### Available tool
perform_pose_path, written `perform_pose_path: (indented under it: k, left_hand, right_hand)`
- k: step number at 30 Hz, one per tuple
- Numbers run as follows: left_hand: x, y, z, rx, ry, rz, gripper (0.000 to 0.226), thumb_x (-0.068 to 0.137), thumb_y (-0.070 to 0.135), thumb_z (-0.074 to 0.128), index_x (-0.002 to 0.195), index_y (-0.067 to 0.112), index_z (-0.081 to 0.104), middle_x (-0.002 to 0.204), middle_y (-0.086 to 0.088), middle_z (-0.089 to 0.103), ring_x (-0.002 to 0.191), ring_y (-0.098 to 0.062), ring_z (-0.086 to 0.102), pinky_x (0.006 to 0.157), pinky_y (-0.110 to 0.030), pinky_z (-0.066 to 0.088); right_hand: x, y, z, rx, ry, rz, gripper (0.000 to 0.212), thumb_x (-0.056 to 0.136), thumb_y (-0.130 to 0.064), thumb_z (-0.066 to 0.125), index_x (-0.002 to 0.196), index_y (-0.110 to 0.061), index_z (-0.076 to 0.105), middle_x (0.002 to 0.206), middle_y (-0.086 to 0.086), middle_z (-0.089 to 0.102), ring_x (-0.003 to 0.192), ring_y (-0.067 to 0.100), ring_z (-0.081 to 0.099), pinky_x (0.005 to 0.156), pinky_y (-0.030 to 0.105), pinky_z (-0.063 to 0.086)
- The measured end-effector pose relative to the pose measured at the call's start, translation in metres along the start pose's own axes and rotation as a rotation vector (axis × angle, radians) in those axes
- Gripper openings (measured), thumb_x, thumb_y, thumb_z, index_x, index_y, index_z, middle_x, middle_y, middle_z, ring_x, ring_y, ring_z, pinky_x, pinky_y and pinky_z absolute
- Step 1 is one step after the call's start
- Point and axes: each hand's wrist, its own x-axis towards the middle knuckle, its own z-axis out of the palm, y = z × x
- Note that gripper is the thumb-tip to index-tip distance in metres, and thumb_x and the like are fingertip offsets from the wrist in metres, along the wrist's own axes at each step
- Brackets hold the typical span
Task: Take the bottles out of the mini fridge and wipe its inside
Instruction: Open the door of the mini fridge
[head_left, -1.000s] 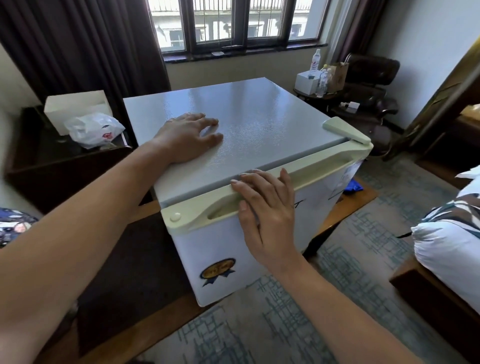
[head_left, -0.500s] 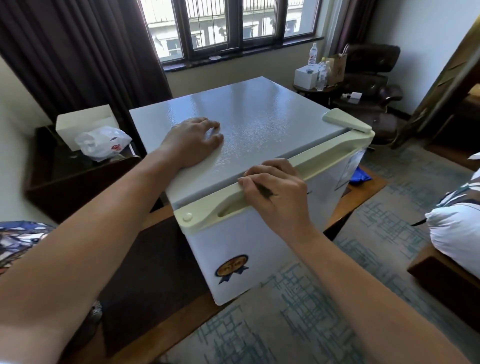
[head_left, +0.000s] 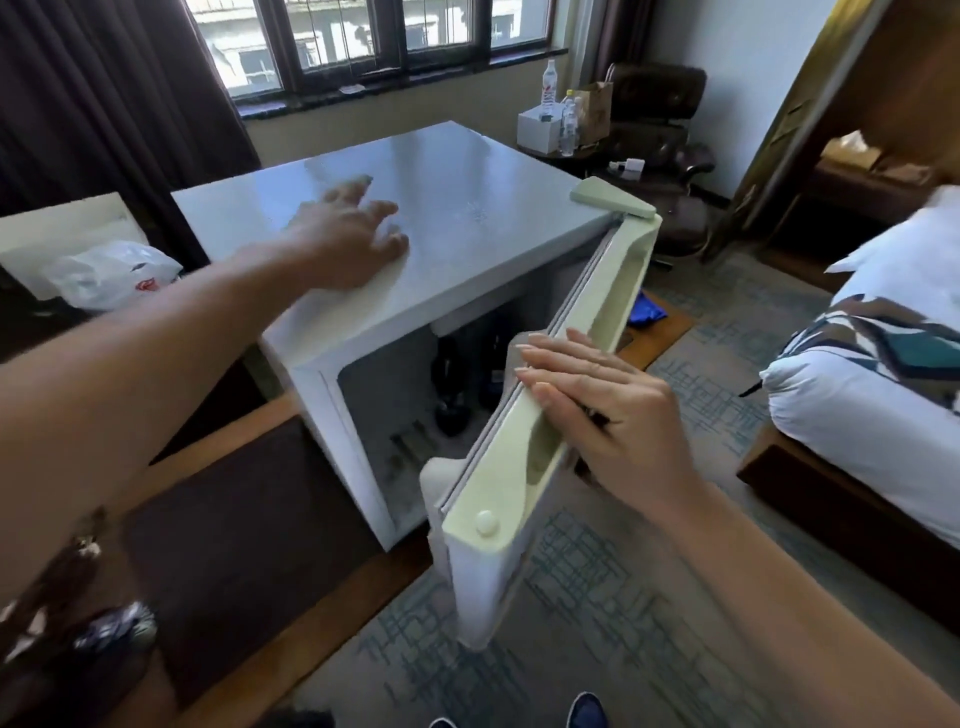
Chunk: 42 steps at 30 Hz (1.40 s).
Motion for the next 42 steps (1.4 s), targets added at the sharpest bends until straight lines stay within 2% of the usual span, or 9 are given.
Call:
perform_pose_path:
  k: [5,8,11,16,18,21,23,32,42]
  left_hand:
    - [0.016,0.044,0.006,-0.053,-0.055,0.15,0.064,0.104,0.062,0.033,0.16,0.031,0.027,0.173,-0.003,0.008,0.16,-0.026,0.005,0.128,-0.053,0.013]
    - [0.02,0.05,0.011,-0.136,-0.025,0.175,0.059,0.106,0.057,0.035,0.157,0.026,0.036,0.17,-0.008,0.022,0.158,-0.027,0.016,0.128,-0.05,0.018]
    - [0.024,0.05,0.009,-0.162,-0.01,0.201,0.06,0.103,0.059,0.041,0.151,0.022,0.046,0.162,-0.009,0.039,0.151,-0.03,0.032,0.123,-0.047,0.026]
    - [0.033,0.054,0.007,-0.207,-0.018,0.103,0.055,0.098,0.059,0.039,0.142,0.029,0.054,0.156,-0.009,0.045,0.143,-0.034,0.042,0.117,-0.05,0.032]
    - [0.036,0.064,0.008,-0.216,-0.029,0.049,0.061,0.092,0.059,0.032,0.143,0.03,0.051,0.158,-0.009,0.042,0.146,-0.034,0.036,0.119,-0.052,0.028]
    - [0.039,0.077,0.015,-0.162,-0.007,0.043,0.056,0.103,0.047,0.031,0.15,0.02,0.043,0.166,-0.012,0.028,0.155,-0.03,0.021,0.123,-0.054,0.02]
    - [0.04,0.079,0.019,-0.16,0.017,0.049,0.054,0.105,0.044,0.032,0.15,0.016,0.043,0.166,-0.013,0.029,0.155,-0.03,0.022,0.123,-0.054,0.02]
    - [0.045,0.075,0.025,-0.149,0.052,0.075,0.049,0.105,0.041,0.032,0.143,0.014,0.048,0.158,-0.015,0.042,0.149,-0.032,0.033,0.119,-0.053,0.024]
    - [0.048,0.072,0.026,-0.134,0.041,0.079,0.056,0.106,0.047,0.031,0.155,0.02,0.037,0.167,-0.009,0.029,0.155,-0.028,0.025,0.125,-0.053,0.02]
  right_hand:
    - [-0.005,-0.036,-0.042,-0.056,-0.255,0.259,0.047,0.106,-0.041,0.041,0.135,-0.014,0.066,0.146,0.0,0.06,0.146,0.004,0.043,0.125,0.041,0.03]
    - [-0.005,-0.068,-0.062,-0.404,-0.605,0.358,0.09,0.095,-0.078,0.002,0.16,-0.023,0.03,0.17,-0.005,0.02,0.157,0.001,0.003,0.13,0.03,0.0]
    - [-0.006,-0.091,-0.074,-0.639,-0.834,0.464,0.106,0.081,-0.086,-0.009,0.164,-0.02,-0.003,0.171,-0.002,-0.015,0.156,0.008,-0.021,0.123,0.026,-0.018]
    - [-0.012,-0.101,-0.086,-0.812,-0.916,0.554,0.111,0.079,-0.087,-0.011,0.161,-0.012,-0.014,0.169,0.008,-0.023,0.156,0.02,-0.025,0.126,0.035,-0.015]
    - [-0.016,-0.099,-0.088,-0.871,-0.92,0.588,0.113,0.078,-0.087,-0.014,0.16,-0.009,-0.017,0.168,0.012,-0.024,0.156,0.025,-0.025,0.127,0.039,-0.014]
    - [-0.027,-0.09,-0.088,-0.933,-0.852,0.651,0.12,0.072,-0.088,-0.024,0.159,-0.005,-0.018,0.167,0.018,-0.024,0.156,0.031,-0.023,0.128,0.043,-0.011]
    - [-0.032,-0.084,-0.088,-0.961,-0.777,0.706,0.123,0.072,-0.089,-0.024,0.159,-0.003,-0.015,0.167,0.022,-0.02,0.157,0.034,-0.02,0.129,0.045,-0.007]
    - [-0.035,-0.04,-0.096,-1.117,-0.52,0.918,0.114,0.088,-0.083,0.003,0.159,0.004,-0.009,0.167,0.031,-0.007,0.158,0.04,-0.008,0.129,0.051,-0.003]
    - [-0.033,0.049,-0.137,-1.225,-0.339,1.032,0.107,0.095,-0.077,0.024,0.16,0.002,-0.008,0.169,0.027,-0.009,0.158,0.038,-0.01,0.129,0.049,-0.004]
